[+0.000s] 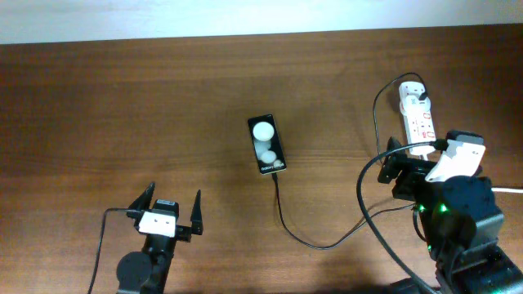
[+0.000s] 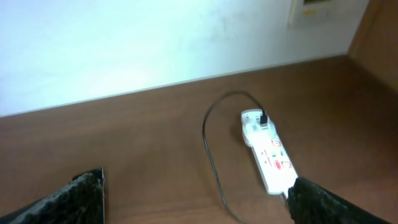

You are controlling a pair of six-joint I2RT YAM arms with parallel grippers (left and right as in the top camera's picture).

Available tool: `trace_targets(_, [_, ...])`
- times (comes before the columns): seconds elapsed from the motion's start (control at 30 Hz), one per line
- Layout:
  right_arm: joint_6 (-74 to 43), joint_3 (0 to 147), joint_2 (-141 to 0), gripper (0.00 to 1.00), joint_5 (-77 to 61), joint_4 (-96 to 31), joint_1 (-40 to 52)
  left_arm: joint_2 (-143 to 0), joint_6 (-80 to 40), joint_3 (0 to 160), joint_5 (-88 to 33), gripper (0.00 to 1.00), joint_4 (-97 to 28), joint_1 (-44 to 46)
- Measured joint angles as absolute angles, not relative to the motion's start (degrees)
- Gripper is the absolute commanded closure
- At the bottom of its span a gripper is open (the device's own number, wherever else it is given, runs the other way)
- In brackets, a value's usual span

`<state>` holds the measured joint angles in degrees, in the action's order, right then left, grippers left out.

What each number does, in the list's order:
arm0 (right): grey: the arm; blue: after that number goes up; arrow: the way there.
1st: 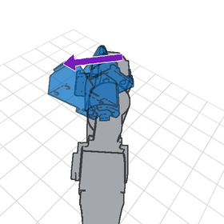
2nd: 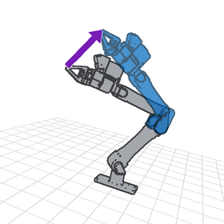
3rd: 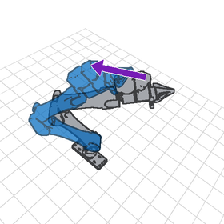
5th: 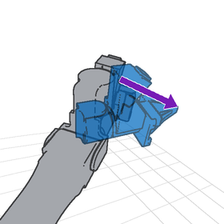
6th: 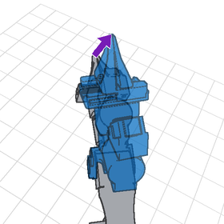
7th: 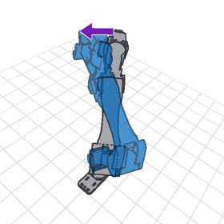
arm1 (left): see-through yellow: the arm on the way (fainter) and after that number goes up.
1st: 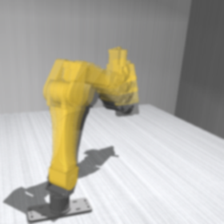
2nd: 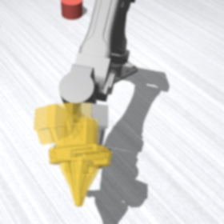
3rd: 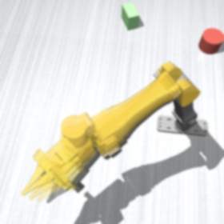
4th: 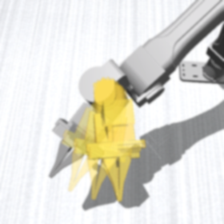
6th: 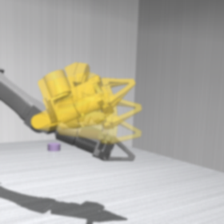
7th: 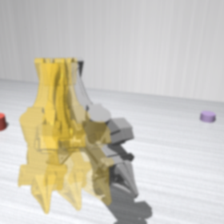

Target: Plug charger to phone and switch on socket

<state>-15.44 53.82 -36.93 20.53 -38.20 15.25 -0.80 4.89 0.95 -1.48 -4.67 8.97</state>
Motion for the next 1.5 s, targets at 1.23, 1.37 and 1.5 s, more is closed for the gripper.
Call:
trace_targets(1.23, [-12.86,5.08,-0.91,0.01,7.88,1.13,3.84,-0.78,4.89,0.95,-1.48,0.01,-4.67,8.97])
trace_targets(1.37, [-12.86,2.48,-0.91,0.01,6.94,0.97,3.84,-0.78,4.89,0.95,-1.45,0.01,-4.69,8.97])
trace_targets(1.5, [-12.88,1.56,-0.91,0.01,6.52,0.82,3.84,-0.78,4.89,0.95,-1.48,0.01,-4.67,8.97])
